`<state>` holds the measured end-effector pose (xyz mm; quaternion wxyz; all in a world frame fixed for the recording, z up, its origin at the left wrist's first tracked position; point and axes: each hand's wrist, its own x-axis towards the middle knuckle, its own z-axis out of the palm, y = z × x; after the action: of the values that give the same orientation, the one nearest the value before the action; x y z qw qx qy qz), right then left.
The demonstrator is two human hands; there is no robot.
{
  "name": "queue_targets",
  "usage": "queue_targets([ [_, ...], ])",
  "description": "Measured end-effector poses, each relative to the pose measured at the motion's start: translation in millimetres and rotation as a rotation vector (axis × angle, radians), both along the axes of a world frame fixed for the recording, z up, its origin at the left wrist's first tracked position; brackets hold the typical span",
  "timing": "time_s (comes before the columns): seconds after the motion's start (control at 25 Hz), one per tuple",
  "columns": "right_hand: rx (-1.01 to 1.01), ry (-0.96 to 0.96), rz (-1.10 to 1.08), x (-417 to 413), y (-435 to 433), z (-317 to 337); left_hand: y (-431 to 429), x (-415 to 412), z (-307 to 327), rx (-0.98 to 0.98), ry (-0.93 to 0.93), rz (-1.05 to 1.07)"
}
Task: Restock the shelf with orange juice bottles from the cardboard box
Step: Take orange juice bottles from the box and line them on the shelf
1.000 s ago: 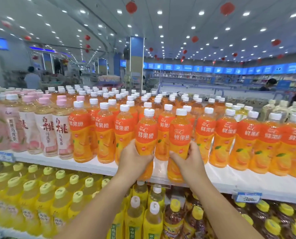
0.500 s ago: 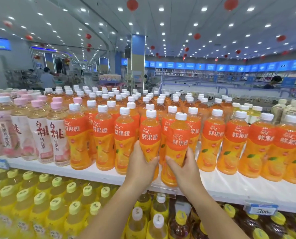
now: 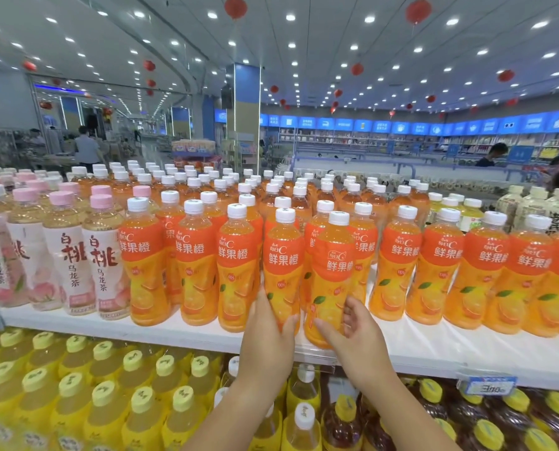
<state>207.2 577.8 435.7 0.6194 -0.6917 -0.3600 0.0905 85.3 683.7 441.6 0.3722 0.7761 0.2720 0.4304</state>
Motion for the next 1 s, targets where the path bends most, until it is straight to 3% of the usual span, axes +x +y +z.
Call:
queue_targets([
  [1.0, 0.026, -0.023, 0.009, -4, 15, -3, 15, -2, 5, 0.151, 0.184, 0.118],
])
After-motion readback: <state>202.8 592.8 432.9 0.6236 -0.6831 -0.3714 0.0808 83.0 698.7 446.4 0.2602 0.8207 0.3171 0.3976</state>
